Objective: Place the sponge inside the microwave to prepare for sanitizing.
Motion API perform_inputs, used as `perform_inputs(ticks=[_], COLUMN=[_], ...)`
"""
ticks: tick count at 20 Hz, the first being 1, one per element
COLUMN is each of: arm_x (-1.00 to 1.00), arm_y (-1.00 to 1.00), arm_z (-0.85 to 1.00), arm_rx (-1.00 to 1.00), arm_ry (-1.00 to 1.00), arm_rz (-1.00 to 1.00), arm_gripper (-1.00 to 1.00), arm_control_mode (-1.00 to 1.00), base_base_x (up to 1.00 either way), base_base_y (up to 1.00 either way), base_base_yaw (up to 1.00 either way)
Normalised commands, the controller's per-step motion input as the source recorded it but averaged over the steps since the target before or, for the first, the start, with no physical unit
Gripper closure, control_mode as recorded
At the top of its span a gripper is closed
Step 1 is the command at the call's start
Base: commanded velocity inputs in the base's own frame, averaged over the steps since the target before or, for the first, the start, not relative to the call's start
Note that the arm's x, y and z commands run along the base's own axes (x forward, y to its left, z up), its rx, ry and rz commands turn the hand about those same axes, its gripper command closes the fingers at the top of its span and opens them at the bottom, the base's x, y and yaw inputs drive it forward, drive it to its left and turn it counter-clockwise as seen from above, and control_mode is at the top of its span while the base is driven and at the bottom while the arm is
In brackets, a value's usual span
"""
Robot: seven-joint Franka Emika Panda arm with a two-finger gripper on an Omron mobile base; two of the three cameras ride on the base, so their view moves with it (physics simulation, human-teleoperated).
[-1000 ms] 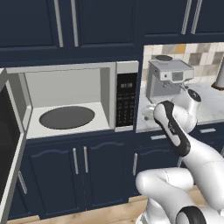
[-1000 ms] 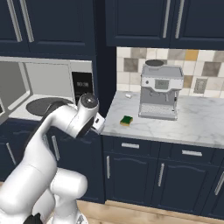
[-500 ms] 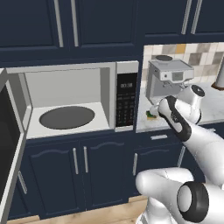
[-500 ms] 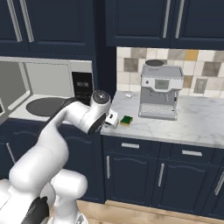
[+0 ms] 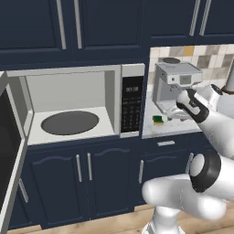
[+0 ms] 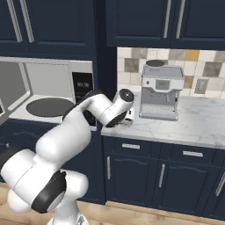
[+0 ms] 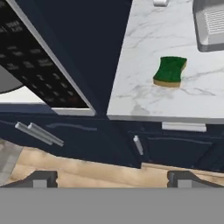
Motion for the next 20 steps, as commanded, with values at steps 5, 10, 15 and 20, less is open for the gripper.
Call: perform_inputs(ticks=[5,10,15,20], arm_x=[0.59,0.54,0.34,0.29], arm_y=[-0.10,-0.14,-0.12,0.00], arm_z=[-0.06,-0.13,-0.29,-0.37], arm_rx=[-0.08,-0.11,-0.15,-0.19], arm_ry=[0.05,0.08,0.05,0.01], arm_rz=[0.13,0.13,0.14,0.04], arm_gripper=[-1.00,-1.00,-1.00,-1.00], arm_control_mode=[-1.00,-1.00,-1.00,-1.00], base_base_x=[0.00,0.00,0.00,0.00], base_base_y=[0.00,0.00,0.00,0.00], base_base_yaw=[0.00,0.00,0.00,0.00])
